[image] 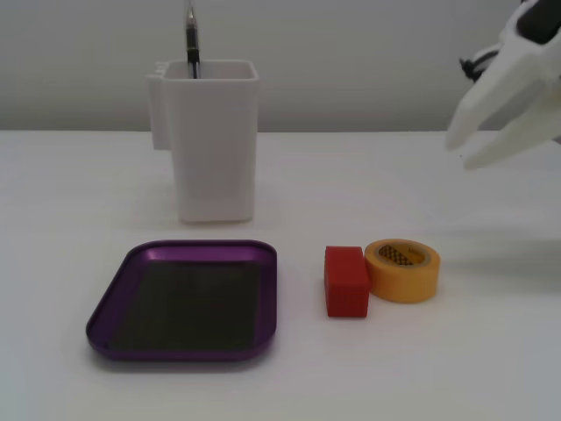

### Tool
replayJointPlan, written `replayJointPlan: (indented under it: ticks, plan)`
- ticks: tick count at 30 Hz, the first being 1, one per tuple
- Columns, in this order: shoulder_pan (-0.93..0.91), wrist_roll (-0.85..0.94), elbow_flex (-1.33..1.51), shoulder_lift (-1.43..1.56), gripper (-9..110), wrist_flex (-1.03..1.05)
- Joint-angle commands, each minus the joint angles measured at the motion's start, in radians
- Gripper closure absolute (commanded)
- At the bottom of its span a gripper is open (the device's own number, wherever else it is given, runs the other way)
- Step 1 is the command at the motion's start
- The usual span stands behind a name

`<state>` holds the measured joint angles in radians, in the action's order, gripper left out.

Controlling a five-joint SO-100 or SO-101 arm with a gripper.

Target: Grab up the yellow tape and put it in the box.

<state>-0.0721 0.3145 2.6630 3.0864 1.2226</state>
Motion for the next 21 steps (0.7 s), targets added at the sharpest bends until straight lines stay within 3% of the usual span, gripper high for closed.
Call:
replayJointPlan:
  ticks: [1,10,21]
  plan:
    - [-0.006,0.003,-0.176,-0.305,91,-0.012]
    - [0.009,-0.003,-0.546,-0.925,89,0.003]
    - [0.189,-0.087,-0.578,-1.118,89,-0.063]
